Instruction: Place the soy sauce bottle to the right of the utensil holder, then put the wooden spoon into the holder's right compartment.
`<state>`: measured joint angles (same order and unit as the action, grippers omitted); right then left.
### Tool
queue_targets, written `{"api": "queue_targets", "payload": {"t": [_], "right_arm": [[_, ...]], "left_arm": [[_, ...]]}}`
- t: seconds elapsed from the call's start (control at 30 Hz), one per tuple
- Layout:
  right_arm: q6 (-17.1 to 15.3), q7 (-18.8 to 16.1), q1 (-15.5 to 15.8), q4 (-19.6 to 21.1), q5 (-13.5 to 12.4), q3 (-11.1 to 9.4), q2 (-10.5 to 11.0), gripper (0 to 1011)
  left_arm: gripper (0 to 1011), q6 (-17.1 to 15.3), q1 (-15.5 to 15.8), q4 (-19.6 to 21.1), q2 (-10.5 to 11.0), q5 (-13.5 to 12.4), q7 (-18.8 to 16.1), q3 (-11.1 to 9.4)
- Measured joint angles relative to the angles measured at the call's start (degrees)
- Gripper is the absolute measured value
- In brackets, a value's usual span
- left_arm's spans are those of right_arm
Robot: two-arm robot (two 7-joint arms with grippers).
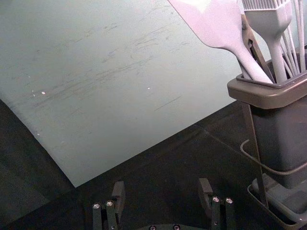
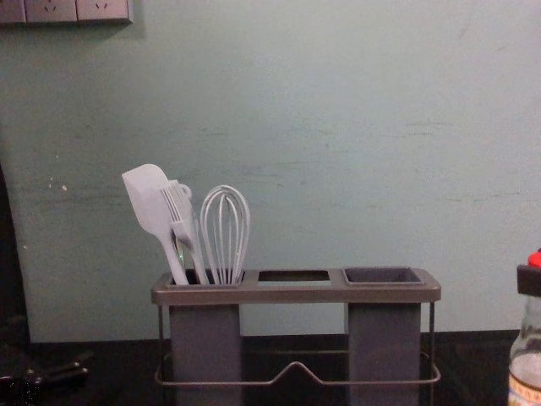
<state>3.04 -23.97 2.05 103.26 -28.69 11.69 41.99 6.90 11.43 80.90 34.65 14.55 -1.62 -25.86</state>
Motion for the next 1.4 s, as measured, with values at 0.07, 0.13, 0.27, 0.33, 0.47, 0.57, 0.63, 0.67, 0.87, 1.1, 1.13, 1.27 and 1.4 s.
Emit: {"api": "queue_targets", "payload": {"t": [0.07,0.13,0.27,0.33,0.47,0.57,0.63,0.67,0.87,1.1,1.13,1.27,1.4], "right_arm": [[0.29,0.43,-1.14,-1.76,0.68,-0.14,-1.07,380],[0.56,0.47,-2.48,-3.74,0.88,-0.22,-2.3,381],[0.85,0.38,-4.82,-7.11,1.18,-0.21,-4.17,380],[0.85,-0.02,-6.35,-9.05,1.42,0.09,-5.31,380],[0.97,-0.79,-8.49,-11.55,2.1,0.76,-6.77,380],[1.06,-2.13,-11.0,-14.21,2.47,1.63,-8.62,381],[1.13,-2.48,-11.87,-15.13,2.76,2.0,-9.29,380],[1.15,-2.64,-12.22,-15.48,2.93,2.15,-9.53,380],[1.18,-3.46,-15.15,-18.58,4.38,3.6,-11.52,380],[1.27,-4.04,-17.13,-21.26,5.29,4.47,-13.07,380],[1.27,-4.04,-17.2,-21.37,5.35,4.5,-13.14,381],[1.26,-4.05,-17.35,-21.73,5.59,4.52,-13.39,380],[1.1,-4.09,-17.36,-21.82,5.65,4.44,-13.44,380]], "left_arm": [[1005,0.0,0.0,0.0,0.0,0.0,0.0,0.0],[1005,0.0,0.0,0.0,0.0,0.0,0.0,0.0],[1005,0.0,0.0,0.0,0.0,0.0,0.0,0.0],[1005,0.0,0.0,0.0,0.0,0.0,0.0,0.0],[1005,0.0,0.0,0.0,0.0,0.0,0.0,0.0],[1005,0.0,0.0,0.0,0.0,0.0,0.0,0.0],[1005,0.0,0.0,0.0,0.0,0.0,0.0,0.0],[1005,0.0,0.0,0.0,0.0,0.0,0.0,0.0],[1005,0.0,0.0,0.0,0.0,0.0,0.0,0.0],[1005,0.0,0.0,0.0,0.0,0.0,0.0,0.0],[1004,0.0,0.0,0.0,0.0,0.0,0.0,0.0],[1005,0.0,0.0,0.0,0.0,0.0,0.0,0.0],[1005,0.0,0.0,0.0,0.0,0.0,0.0,0.0]]}}
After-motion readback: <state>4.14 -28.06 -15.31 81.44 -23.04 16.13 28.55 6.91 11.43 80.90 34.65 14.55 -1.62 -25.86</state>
